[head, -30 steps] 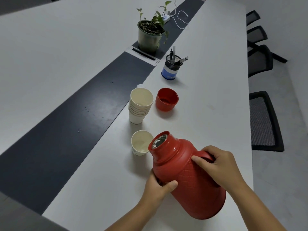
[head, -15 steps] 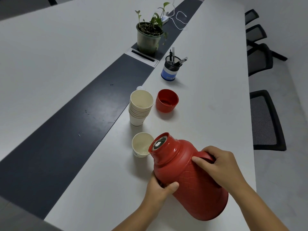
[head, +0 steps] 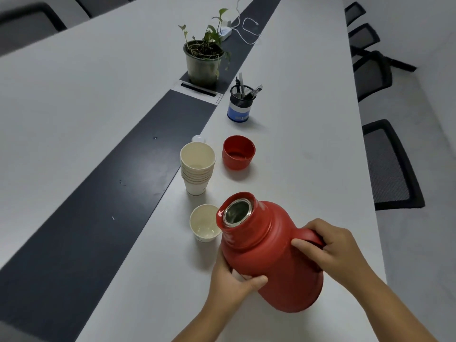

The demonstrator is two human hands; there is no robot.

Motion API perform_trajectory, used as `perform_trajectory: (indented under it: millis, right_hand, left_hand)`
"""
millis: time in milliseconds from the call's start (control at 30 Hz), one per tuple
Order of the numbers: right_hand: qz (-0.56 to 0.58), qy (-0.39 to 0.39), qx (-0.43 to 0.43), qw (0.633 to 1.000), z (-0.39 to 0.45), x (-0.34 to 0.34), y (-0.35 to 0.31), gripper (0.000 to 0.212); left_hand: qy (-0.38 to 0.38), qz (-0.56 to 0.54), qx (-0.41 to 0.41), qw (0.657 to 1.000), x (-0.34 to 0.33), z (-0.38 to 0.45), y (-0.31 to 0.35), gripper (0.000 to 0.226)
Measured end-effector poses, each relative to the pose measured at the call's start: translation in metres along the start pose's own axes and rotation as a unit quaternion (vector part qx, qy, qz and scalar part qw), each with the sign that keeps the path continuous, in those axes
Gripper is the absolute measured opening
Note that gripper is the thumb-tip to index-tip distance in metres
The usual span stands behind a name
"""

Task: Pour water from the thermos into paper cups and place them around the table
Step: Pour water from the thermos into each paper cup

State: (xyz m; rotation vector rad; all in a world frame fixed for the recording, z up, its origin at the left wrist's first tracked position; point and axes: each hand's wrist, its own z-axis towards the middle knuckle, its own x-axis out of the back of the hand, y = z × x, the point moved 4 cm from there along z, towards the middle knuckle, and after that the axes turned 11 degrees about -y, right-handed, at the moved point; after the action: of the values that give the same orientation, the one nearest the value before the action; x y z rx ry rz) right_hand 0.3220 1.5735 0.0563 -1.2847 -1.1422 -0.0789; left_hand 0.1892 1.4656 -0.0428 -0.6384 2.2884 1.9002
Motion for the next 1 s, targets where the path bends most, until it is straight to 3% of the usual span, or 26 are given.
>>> perform_trajectory:
  millis: [200,300,467,667,1000]
  right_hand:
    - [0.095,-0.032,-0.033,0.994,-0.01,0.005,0.025,0.023]
    - [0.155,-0.023,-0.042,0.987,-0.013,0.01,0.043,0.019]
    - [0.229,0.006,-0.064,0.971,-0.009,0.019,0.076,0.022]
    - [0.262,0.044,-0.07,0.961,0.018,0.031,0.111,0.015]
    - [0.303,0.082,-0.038,0.949,0.08,0.062,0.155,0.022]
  left_hand:
    - [-0.044,0.086,-0.037,0.995,-0.008,0.014,0.02,0.099]
    - [-0.068,0.135,-0.053,0.987,-0.016,0.029,0.026,0.091]
    - [-0.106,0.221,-0.066,0.967,-0.032,0.063,0.03,0.098]
    - [-0.145,0.268,-0.067,0.95,-0.052,0.114,0.041,0.094]
    - [-0.147,0.299,-0.09,0.939,-0.081,0.188,0.05,0.091]
